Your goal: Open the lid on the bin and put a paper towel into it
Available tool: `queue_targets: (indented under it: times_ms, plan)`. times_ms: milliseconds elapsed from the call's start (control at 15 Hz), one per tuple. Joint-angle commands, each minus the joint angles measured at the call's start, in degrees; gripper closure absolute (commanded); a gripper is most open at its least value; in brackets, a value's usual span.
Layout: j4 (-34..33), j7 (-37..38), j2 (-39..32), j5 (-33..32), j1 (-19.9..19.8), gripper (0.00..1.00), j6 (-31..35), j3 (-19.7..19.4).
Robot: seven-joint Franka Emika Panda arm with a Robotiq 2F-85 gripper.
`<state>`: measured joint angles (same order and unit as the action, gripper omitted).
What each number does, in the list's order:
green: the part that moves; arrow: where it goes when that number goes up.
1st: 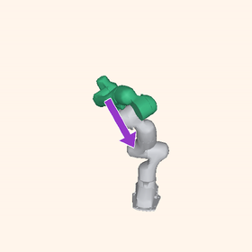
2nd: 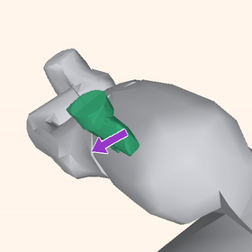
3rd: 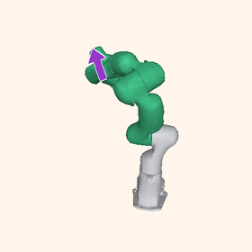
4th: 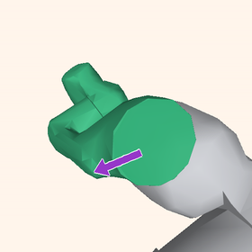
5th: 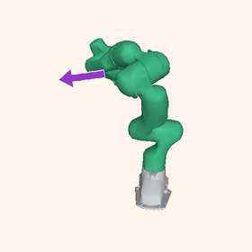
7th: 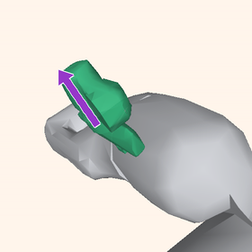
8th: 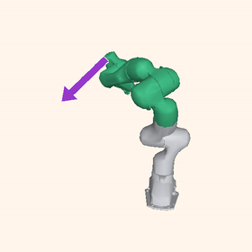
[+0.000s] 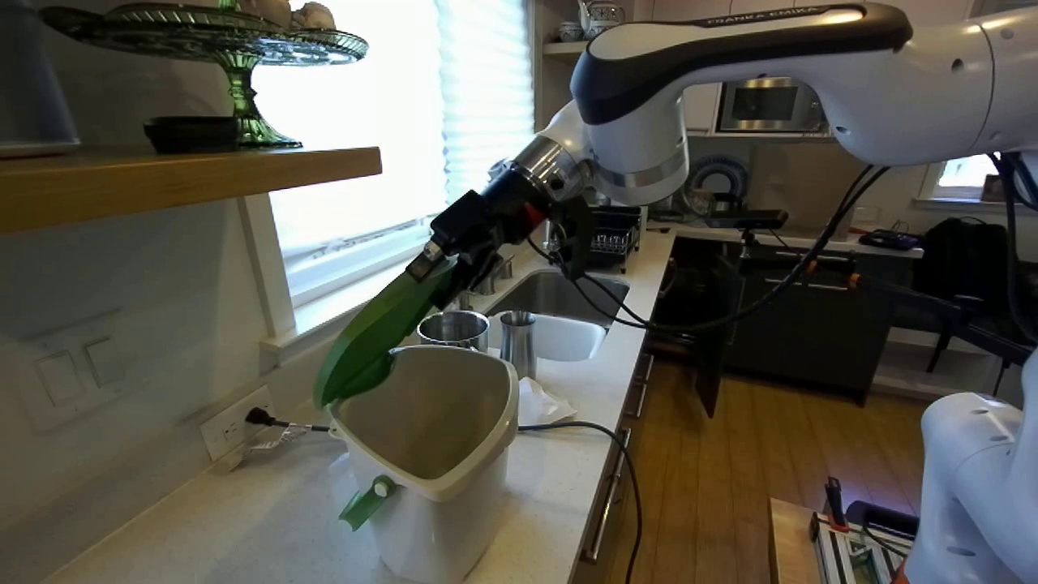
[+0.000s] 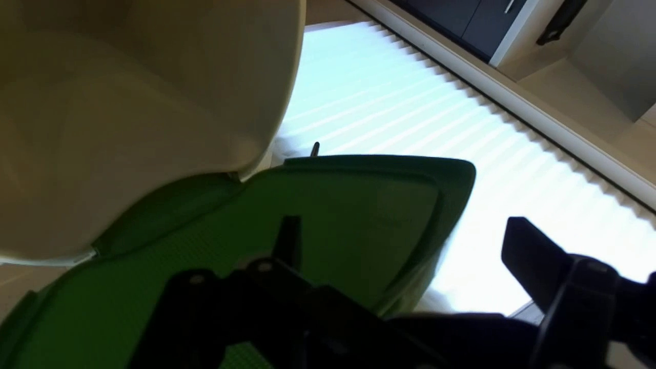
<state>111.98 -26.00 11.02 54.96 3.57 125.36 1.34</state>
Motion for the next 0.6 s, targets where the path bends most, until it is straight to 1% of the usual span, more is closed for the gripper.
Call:
queue_targets:
  times_ms: [0, 200, 533]
  plan:
    - [-3.17, -3.00, -2.64, 0.58, 0.79, 0.00, 1.70, 0.11]
    - [-4.68, -5.95, -3.89, 1.42, 0.95, 0.00, 3.41, 0.18]
    - [-5.79, -11.57, -5.40, 5.56, 1.33, 0.00, 7.09, 0.52]
